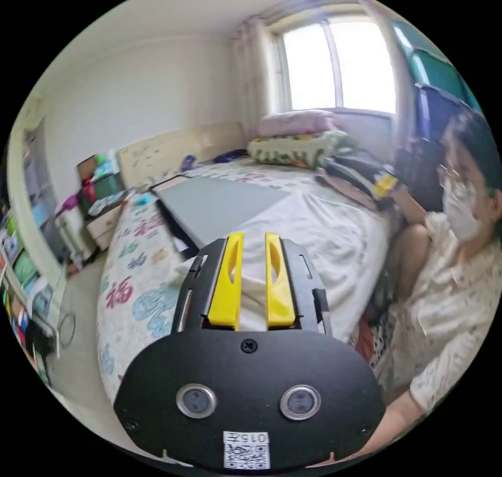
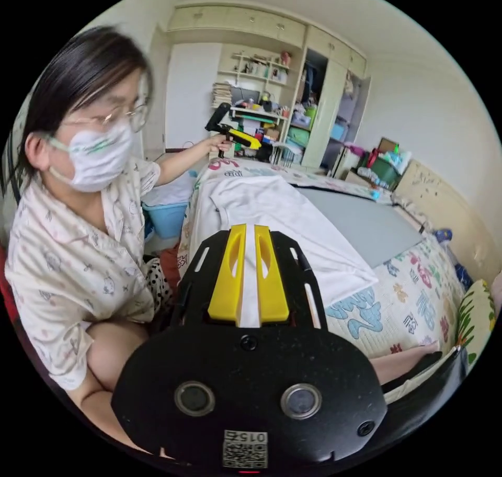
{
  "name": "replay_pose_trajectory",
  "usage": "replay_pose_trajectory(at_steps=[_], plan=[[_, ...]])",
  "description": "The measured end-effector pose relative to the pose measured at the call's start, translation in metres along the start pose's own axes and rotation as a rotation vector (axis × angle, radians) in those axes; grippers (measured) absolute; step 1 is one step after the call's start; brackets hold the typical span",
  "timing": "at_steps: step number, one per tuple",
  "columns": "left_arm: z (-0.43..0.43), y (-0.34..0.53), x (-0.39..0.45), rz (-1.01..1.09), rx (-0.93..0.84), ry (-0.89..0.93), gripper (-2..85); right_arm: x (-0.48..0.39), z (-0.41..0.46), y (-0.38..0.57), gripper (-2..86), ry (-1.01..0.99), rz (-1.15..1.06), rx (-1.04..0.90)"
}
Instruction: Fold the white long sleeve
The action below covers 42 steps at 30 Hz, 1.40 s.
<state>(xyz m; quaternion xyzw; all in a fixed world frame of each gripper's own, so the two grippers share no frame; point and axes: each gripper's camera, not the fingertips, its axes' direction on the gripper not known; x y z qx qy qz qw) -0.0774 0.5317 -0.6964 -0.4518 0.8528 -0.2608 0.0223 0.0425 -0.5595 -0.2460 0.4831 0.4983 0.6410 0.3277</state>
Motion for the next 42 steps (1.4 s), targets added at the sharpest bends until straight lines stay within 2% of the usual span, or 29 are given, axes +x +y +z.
replay_pose_trajectory(at_steps=[1,3,6,9,15,21,24,28,31,34,37,39,40,41,42], plan=[[-0.005,0.001,0.024,0.066,0.012,0.060,6.4,-0.014,-0.001,0.009,4.6,0.027,-0.023,0.019],[-0.013,0.014,0.129,0.382,0.006,0.299,5.7,-0.046,0.013,0.026,6.1,0.101,-0.070,-0.052],[0.000,0.022,0.220,0.540,-0.069,0.349,5.4,-0.059,0.031,0.031,6.8,0.074,-0.049,-0.119],[0.019,0.019,0.263,0.596,-0.132,0.344,6.5,-0.067,0.050,0.037,7.7,0.059,-0.032,-0.148],[0.068,0.009,0.262,0.554,-0.308,0.332,8.3,-0.066,0.089,0.047,8.4,0.055,0.020,-0.203],[0.085,0.009,0.246,0.520,-0.384,0.298,5.5,-0.051,0.131,0.042,5.4,0.059,0.031,-0.302],[0.090,0.011,0.237,0.506,-0.394,0.325,2.0,-0.035,0.153,0.035,1.1,0.022,0.065,-0.353],[0.081,0.008,0.213,0.472,-0.343,0.347,0.2,-0.022,0.155,0.017,-0.7,0.011,0.080,-0.313],[0.065,-0.010,0.174,0.418,-0.249,0.314,-0.1,0.006,0.141,-0.011,-0.9,0.059,0.146,-0.241],[0.066,-0.051,0.108,0.299,-0.153,0.292,0.1,0.076,0.133,-0.049,-0.9,0.228,0.353,-0.180],[0.105,-0.129,0.010,0.068,-0.053,0.217,1.6,0.192,0.141,-0.103,-0.7,0.379,0.516,-0.114],[0.161,-0.209,-0.080,-0.222,0.039,0.091,4.8,0.309,0.161,-0.158,-0.2,0.586,0.672,-0.052],[0.173,-0.224,-0.099,-0.298,0.075,0.078,5.9,0.335,0.163,-0.167,0.1,0.643,0.753,-0.028],[0.188,-0.241,-0.125,-0.438,0.149,0.064,8.0,0.375,0.159,-0.175,0.8,0.746,0.975,0.025],[0.192,-0.241,-0.135,-0.561,0.252,0.074,8.1,0.391,0.155,-0.176,2.0,0.721,1.072,0.098]])
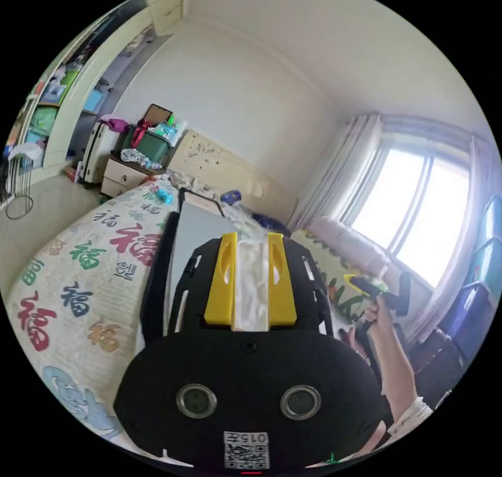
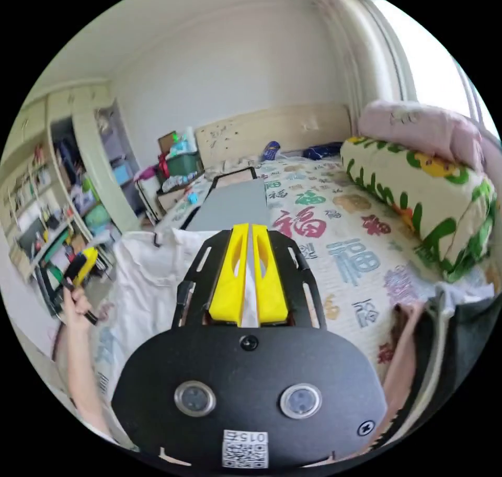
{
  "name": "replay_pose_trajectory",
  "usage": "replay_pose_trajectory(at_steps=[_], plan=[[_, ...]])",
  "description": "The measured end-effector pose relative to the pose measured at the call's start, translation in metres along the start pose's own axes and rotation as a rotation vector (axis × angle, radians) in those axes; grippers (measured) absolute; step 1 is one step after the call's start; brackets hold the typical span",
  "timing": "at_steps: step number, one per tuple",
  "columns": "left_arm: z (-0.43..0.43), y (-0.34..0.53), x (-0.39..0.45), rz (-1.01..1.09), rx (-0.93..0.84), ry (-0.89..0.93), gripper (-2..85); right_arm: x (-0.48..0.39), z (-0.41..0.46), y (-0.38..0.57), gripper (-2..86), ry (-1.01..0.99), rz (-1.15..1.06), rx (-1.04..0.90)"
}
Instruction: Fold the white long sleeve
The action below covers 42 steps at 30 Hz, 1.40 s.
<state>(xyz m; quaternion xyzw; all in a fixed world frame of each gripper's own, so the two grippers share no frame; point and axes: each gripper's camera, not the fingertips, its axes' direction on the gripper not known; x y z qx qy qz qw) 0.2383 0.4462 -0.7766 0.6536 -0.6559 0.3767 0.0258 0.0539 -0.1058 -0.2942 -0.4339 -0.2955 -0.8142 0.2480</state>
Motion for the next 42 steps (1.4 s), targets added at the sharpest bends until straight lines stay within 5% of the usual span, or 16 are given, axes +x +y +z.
replay_pose_trajectory(at_steps=[2,10,15,24,35,42], plan=[[-0.005,0.013,-0.005,-0.067,0.128,0.103,8.1,0.000,-0.002,0.003,4.2,-0.225,-0.074,-0.004],[-0.037,0.095,0.041,0.254,-0.150,0.345,7.8,0.036,-0.048,0.157,4.4,-0.542,-0.442,-0.346],[-0.080,0.189,0.159,0.627,-0.372,0.579,7.8,0.058,-0.143,0.261,6.0,-0.819,-0.723,-0.488],[-0.152,0.321,0.352,1.158,-0.457,0.838,10.3,0.037,-0.231,0.410,12.0,-0.763,-1.234,-0.651],[-0.155,0.374,0.425,1.255,-0.570,0.875,10.9,0.083,-0.252,0.447,3.9,-0.537,-1.255,-0.519],[-0.188,0.349,0.411,1.141,-0.420,0.831,14.0,0.134,-0.241,0.377,0.1,-0.617,-0.787,-0.345]])
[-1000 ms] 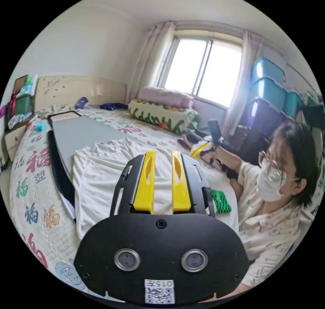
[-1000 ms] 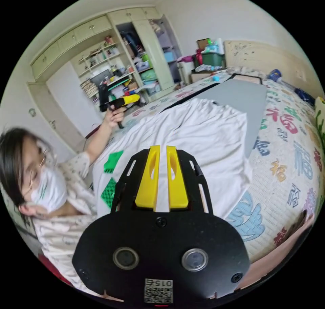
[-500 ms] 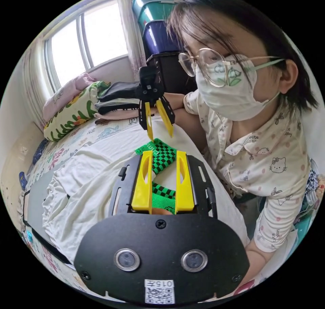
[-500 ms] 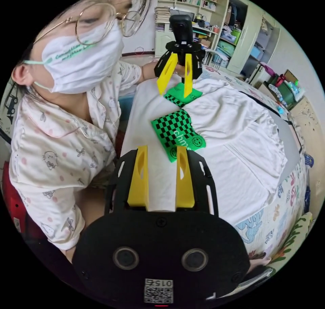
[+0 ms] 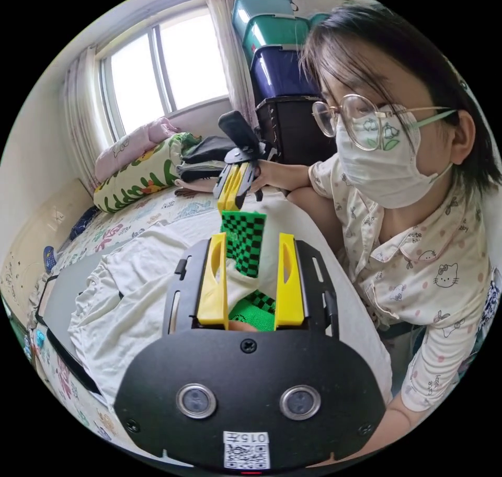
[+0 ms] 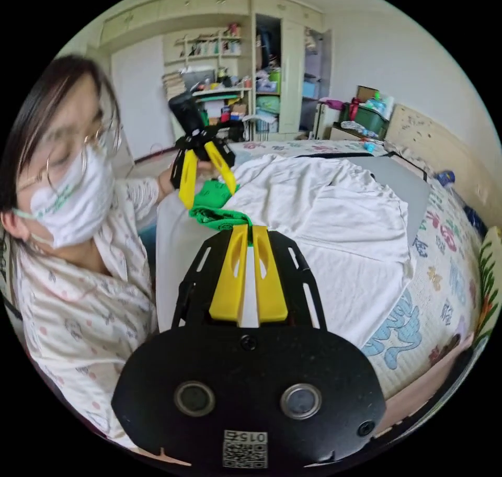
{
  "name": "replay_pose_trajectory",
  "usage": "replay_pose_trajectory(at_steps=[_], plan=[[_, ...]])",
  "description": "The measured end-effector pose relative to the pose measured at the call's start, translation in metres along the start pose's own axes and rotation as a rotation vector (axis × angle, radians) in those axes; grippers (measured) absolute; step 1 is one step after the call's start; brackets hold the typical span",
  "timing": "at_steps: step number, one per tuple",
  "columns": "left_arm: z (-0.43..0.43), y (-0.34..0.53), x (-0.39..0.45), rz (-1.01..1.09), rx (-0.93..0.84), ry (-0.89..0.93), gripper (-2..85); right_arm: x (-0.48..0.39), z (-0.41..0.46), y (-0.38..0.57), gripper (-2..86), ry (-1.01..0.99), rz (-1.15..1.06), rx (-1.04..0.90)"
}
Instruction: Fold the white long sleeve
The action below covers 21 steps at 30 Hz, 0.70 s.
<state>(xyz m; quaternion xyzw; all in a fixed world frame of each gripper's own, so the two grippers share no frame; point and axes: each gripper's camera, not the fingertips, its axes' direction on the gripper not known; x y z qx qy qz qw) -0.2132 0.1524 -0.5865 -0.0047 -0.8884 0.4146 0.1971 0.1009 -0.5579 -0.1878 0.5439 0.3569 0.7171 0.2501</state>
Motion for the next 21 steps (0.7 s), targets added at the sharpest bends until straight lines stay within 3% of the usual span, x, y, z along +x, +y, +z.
replay_pose_trajectory(at_steps=[4,6,11,16,19,21], plan=[[-0.025,0.008,0.016,0.007,0.067,-0.068,15.4,0.046,-0.011,-0.002,-0.1,-0.097,0.179,0.108],[-0.037,0.016,0.020,-0.043,0.074,-0.185,13.9,0.057,-0.012,0.001,0.1,-0.121,0.198,0.145],[-0.052,0.050,0.018,-0.115,0.069,-0.282,3.9,0.048,-0.018,0.004,2.1,-0.137,0.150,0.188],[-0.106,0.099,0.004,-0.289,0.151,-0.413,1.9,0.017,-0.043,0.010,5.7,-0.078,0.006,0.238],[-0.150,0.144,-0.004,-0.435,0.230,-0.577,1.6,-0.012,-0.009,-0.011,7.0,-0.117,-0.143,0.112],[-0.182,0.181,-0.007,-0.525,0.286,-0.633,1.5,-0.039,0.050,-0.037,8.4,-0.168,-0.274,-0.077]])
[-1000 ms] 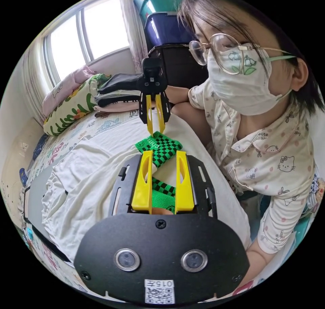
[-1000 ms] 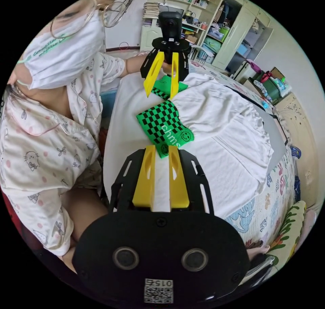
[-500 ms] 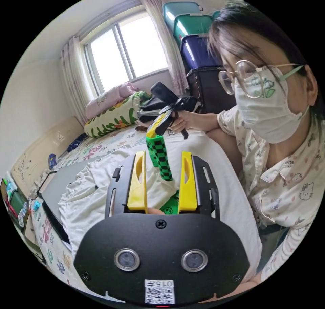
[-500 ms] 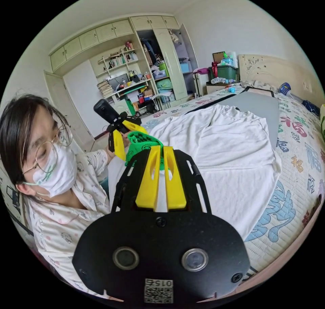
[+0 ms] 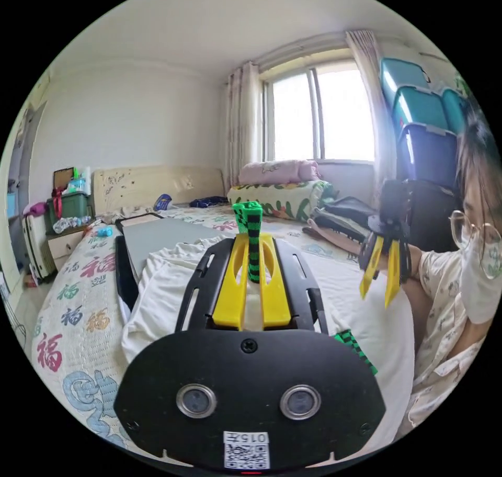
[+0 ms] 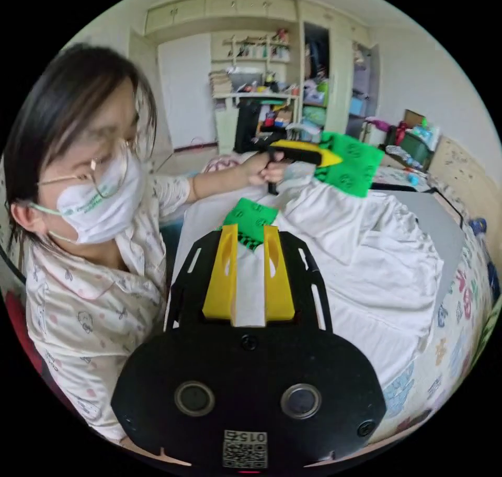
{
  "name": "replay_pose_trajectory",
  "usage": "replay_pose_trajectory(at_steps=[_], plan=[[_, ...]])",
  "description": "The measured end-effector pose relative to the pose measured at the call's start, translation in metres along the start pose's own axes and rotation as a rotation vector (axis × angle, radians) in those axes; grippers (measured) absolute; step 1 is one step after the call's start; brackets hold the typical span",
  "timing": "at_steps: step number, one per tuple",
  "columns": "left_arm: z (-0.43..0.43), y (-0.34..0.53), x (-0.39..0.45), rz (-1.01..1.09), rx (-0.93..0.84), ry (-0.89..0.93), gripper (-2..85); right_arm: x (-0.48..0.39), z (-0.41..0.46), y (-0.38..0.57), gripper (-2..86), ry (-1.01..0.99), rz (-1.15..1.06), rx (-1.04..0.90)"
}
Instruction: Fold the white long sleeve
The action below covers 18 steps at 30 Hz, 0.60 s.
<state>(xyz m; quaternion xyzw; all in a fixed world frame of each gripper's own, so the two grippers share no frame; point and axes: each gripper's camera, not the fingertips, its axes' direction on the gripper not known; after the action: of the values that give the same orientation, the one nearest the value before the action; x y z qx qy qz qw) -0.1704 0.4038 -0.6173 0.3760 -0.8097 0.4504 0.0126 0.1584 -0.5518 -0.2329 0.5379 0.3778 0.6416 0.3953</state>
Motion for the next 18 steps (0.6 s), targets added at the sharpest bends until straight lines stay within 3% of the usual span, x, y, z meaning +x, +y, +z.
replay_pose_trajectory(at_steps=[3,9,18], plan=[[-0.027,0.022,-0.039,-0.094,0.035,0.010,1.3,-0.018,0.068,-0.042,9.3,-0.041,-0.149,-0.188],[-0.066,0.060,-0.072,-0.143,0.050,0.003,1.3,-0.025,0.138,-0.087,7.0,0.000,-0.228,-0.352],[-0.110,0.116,-0.107,-0.220,0.070,0.026,1.2,0.011,0.167,-0.143,0.1,-0.001,-0.142,-0.308]])
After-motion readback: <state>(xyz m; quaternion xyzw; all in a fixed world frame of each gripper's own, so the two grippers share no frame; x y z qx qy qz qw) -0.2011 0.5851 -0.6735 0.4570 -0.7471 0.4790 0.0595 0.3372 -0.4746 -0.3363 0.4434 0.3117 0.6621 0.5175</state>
